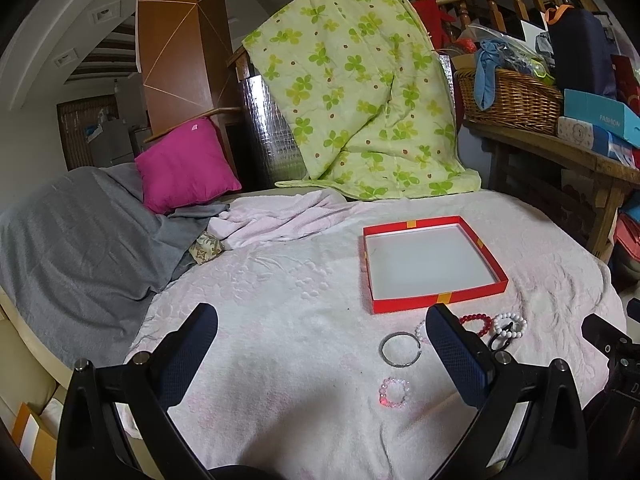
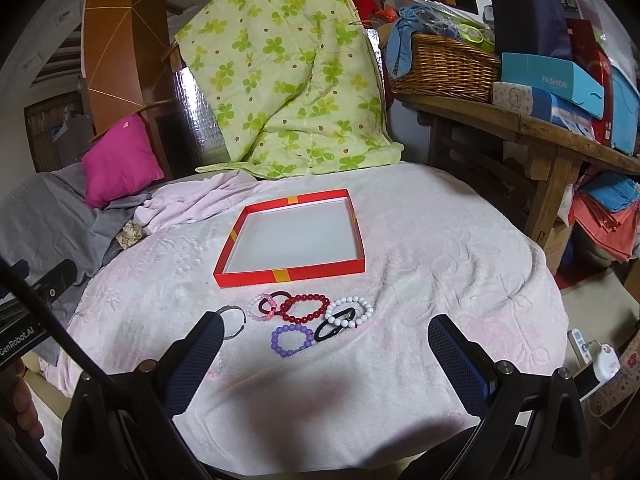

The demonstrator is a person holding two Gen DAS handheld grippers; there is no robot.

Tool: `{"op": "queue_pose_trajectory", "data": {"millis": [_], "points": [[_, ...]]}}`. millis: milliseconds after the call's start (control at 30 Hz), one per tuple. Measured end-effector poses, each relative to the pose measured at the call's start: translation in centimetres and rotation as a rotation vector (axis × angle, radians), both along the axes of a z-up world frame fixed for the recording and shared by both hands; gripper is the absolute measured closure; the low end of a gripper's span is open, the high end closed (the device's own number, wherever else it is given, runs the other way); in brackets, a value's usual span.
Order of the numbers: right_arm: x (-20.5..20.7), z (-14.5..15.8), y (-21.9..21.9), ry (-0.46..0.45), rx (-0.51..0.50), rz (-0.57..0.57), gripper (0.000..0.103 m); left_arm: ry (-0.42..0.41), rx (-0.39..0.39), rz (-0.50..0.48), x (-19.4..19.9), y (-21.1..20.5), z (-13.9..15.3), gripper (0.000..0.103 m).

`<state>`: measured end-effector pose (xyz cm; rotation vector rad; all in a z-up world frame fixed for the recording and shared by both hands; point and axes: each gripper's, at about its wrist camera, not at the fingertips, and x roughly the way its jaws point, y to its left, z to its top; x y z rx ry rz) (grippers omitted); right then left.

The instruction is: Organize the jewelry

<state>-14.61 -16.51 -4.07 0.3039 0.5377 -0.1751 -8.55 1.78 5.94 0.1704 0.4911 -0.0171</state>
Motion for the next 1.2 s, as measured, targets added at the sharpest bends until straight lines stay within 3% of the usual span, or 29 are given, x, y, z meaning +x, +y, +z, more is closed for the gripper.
{"op": "queue_pose_trajectory", "data": {"millis": [667,733,867,933,1100,1200], "points": [[2.4,-1.0,-0.9,0.029,0.019,-0.002,0.0,0.047,0.008,-0.001,2.2,0.1,-2.1,0.0],[3.0,-1.3,-1.2,0.036,0.022,0.0,0.0,0.056,-0.004,-0.019,2.7,0.3,-2.7,0.0],[4.4,-2.4,-2.7,0.049,0.048,0.052,0.0,0.116,-0.102,-0.111,5.2,1.5,-5.2,0.0],[5.4,-3.5,-4.4,0.08,0.068,0.08,0.004,0.166,-0.146,-0.135,6.7,2.3,-7.2,0.0],[8.6,-7.3,-7.9,0.193,0.164,0.141,0.034,0.29,-0.243,-0.143,10.3,3.8,-12.1,0.0],[10.4,-9.2,-8.7,0.221,0.239,0.176,0.044,0.328,-0.273,-0.15,11.3,3.6,-14.0,0.0]]}}
